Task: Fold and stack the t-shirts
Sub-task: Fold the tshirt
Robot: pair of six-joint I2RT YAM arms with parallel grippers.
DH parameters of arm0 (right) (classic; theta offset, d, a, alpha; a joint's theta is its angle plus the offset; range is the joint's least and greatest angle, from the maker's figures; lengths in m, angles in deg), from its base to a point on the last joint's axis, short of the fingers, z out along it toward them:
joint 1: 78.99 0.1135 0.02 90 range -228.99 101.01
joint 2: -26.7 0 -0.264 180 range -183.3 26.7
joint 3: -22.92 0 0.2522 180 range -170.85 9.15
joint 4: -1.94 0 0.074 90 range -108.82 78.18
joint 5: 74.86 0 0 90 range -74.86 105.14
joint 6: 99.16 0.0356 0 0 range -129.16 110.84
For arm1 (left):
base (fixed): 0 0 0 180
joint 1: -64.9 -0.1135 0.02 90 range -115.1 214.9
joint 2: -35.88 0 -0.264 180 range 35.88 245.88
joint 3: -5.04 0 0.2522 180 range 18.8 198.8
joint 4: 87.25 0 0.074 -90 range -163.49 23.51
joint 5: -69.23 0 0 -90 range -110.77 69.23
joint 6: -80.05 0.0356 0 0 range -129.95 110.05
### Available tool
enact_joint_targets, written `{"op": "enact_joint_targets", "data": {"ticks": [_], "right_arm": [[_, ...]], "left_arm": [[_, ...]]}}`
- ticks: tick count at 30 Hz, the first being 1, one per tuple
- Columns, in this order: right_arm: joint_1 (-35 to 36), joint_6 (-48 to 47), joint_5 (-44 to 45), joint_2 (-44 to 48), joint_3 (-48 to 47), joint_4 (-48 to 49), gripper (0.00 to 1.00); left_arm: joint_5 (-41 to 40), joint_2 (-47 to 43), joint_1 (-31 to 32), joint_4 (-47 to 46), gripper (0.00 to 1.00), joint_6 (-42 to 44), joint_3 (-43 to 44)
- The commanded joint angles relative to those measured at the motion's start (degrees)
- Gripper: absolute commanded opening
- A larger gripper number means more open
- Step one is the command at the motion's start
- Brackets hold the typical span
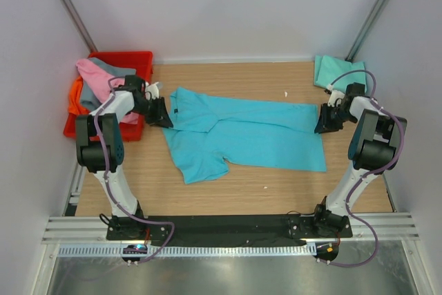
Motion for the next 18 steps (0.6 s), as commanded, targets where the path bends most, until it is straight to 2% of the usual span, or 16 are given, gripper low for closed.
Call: {"op": "enact_joint_targets", "data": {"ticks": [1,2,5,9,13,18], "right_arm": [[-0.29,-0.84,-1.03,3.19,-1.20,-3.35,0.30],[-0.29,-0.93,-1.47,3.72,-1.46,-3.97,0.39],[-0.29,-0.76,-2.00,6.09,-2.52,-5.03,0.45],[-0.29,0.73,-3.14,7.32,-4.27,-2.93,0.46],[-0.29,5.30,-7.71,4.88,-5.59,3.39,0.46],[-0.11,12.24,-12.37,-1.01,-9.27,9.73,0.46]], "left_arm": [[1.27,-3.51,-0.33,1.91,0.31,0.36,1.01],[1.44,-3.95,-0.33,2.00,0.34,0.27,1.71],[1.53,-5.27,-0.33,2.00,0.37,0.10,3.30],[2.31,-2.21,-0.33,1.39,0.38,0.01,9.08],[5.12,6.91,-0.33,0.07,0.38,-1.04,17.07],[7.86,16.77,-0.07,0.86,0.31,-3.42,28.86]]}}
